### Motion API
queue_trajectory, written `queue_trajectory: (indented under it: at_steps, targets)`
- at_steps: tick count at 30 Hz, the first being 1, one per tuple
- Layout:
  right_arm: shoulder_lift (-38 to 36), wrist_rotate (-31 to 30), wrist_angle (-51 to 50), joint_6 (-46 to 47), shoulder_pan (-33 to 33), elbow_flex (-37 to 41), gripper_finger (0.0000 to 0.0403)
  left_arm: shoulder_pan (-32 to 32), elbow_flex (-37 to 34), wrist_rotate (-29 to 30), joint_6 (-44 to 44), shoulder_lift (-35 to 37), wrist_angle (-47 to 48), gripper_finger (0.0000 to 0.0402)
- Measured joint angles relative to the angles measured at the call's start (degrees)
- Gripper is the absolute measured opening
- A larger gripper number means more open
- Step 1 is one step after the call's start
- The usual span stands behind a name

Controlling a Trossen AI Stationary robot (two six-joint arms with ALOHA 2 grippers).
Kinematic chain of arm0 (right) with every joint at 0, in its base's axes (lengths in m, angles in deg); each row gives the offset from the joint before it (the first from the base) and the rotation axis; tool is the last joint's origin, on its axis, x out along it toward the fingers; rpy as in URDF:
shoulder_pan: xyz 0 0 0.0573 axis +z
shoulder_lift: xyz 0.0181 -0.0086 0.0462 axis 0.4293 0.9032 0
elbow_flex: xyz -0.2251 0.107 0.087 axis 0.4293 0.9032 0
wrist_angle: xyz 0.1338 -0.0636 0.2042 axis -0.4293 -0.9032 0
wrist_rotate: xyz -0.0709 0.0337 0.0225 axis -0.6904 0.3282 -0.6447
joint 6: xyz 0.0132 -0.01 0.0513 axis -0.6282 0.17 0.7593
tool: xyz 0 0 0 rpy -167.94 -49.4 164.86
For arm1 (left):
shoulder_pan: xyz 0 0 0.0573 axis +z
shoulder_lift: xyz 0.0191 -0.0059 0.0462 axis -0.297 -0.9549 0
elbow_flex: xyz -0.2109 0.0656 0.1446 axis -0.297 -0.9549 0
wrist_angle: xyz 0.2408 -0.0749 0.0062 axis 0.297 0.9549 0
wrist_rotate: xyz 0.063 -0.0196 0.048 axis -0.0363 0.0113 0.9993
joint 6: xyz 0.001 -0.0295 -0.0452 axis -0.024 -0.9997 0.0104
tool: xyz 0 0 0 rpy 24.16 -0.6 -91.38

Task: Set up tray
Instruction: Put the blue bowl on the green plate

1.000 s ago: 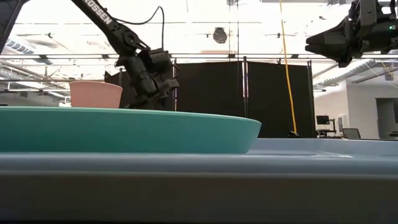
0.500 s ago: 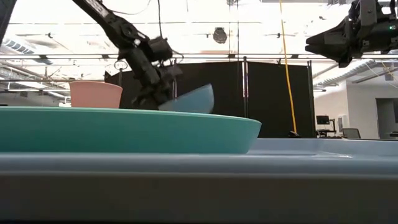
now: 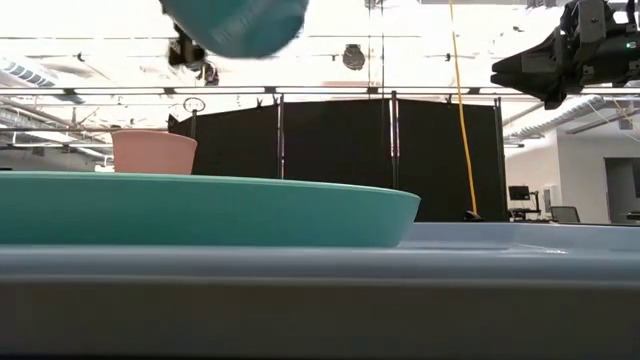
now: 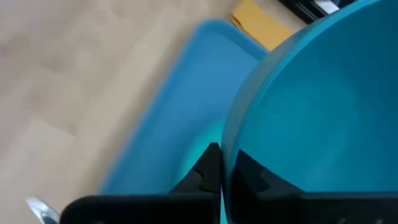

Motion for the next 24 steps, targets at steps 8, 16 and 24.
queue_trajectory:
  at_steps: [8, 16, 24]
  targets:
    - [0.01, -0.03, 0.49, 1.27, 0.0, 0.0, 0.0141, -16.6, -0.04, 8.12, -15.5, -6.3, 2.4, 0.0007]
    - [0.2, 0.01, 0.51, 2.4, 0.0, -0.02, 0.0141, -17.96, -0.07, 1.55, -18.54, -17.83, 1.08, 0.0007]
    - [0.2, 0.05, 0.54, 2.4, 0.0, -0.02, 0.0141, -17.93, -0.04, -1.37, -19.61, -24.18, 1.41, 0.0007]
